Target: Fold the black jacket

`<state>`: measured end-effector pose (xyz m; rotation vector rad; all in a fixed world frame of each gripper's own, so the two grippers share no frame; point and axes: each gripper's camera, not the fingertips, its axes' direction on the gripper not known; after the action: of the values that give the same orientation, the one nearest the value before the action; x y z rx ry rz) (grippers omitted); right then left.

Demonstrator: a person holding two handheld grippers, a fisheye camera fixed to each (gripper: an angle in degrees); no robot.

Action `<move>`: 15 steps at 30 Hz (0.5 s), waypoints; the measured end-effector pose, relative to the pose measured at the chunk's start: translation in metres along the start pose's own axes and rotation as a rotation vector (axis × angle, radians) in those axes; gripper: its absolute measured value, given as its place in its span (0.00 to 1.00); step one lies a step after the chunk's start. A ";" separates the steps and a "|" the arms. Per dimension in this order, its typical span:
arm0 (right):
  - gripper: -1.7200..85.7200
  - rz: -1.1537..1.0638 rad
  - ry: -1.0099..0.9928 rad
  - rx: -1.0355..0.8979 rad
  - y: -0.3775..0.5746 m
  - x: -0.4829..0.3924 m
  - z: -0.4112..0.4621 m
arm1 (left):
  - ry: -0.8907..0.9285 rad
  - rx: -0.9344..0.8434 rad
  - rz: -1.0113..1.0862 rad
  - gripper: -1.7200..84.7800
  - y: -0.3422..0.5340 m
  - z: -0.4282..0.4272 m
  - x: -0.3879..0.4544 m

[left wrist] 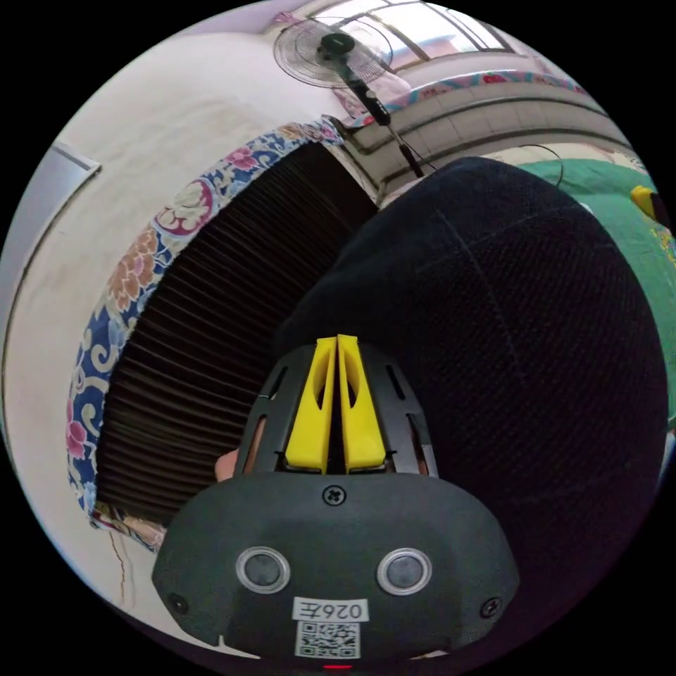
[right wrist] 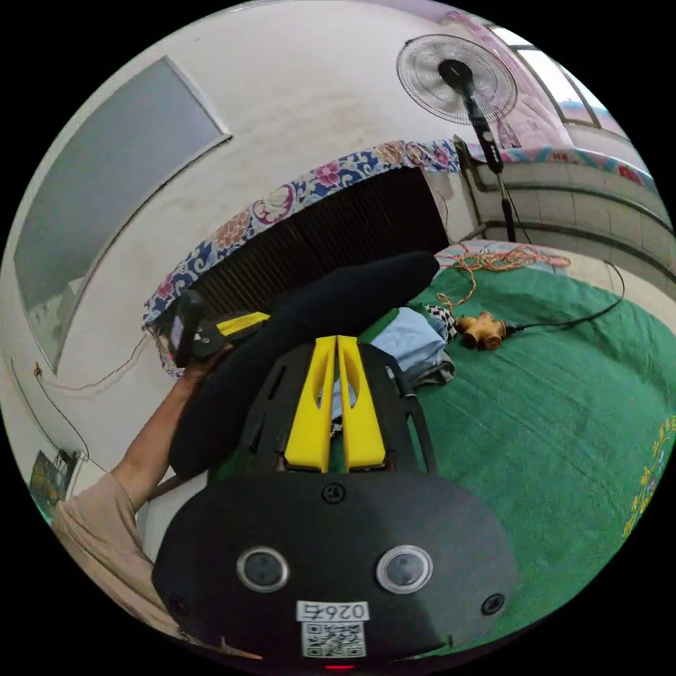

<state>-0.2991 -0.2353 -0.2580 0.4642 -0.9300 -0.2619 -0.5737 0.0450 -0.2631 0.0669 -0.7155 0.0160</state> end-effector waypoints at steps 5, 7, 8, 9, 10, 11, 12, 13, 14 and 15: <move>0.01 -0.273 0.054 -0.133 0.021 -0.055 0.026 | -0.192 0.021 0.030 0.01 -0.006 -0.038 0.048; 0.01 -0.276 0.073 -0.314 0.030 -0.058 0.042 | -0.214 0.025 0.006 0.01 -0.007 -0.054 0.054; 0.01 -0.253 0.032 -0.326 0.030 -0.055 0.022 | -0.239 0.063 -0.049 0.01 -0.004 -0.069 0.054; 0.01 -0.245 -0.074 -0.365 0.030 -0.052 -0.003 | -0.251 0.088 -0.085 0.01 -0.003 -0.079 0.053; 0.01 -0.260 -0.126 -0.350 0.031 -0.052 -0.021 | -0.265 0.143 -0.156 0.01 0.000 -0.101 0.051; 0.01 -0.293 -0.159 -0.272 0.039 -0.053 -0.068 | -0.255 0.217 -0.208 0.01 0.001 -0.129 0.050; 0.01 -0.342 -0.139 -0.164 0.053 -0.056 -0.123 | -0.251 0.261 -0.240 0.01 0.001 -0.144 0.051; 0.01 -0.374 -0.127 -0.104 0.061 -0.058 -0.153 | -0.222 0.351 -0.284 0.01 -0.001 -0.176 0.055; 0.01 -0.445 -0.098 0.021 0.083 -0.061 -0.213 | -0.147 0.444 -0.306 0.01 -0.007 -0.208 0.062; 0.01 -0.518 -0.073 0.149 0.108 -0.064 -0.267 | -0.083 0.489 -0.316 0.01 -0.011 -0.224 0.067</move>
<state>-0.1155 -0.0426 -0.3862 0.8366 -0.8924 -0.6858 -0.3764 0.0481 -0.3881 0.6511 -0.7651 -0.1157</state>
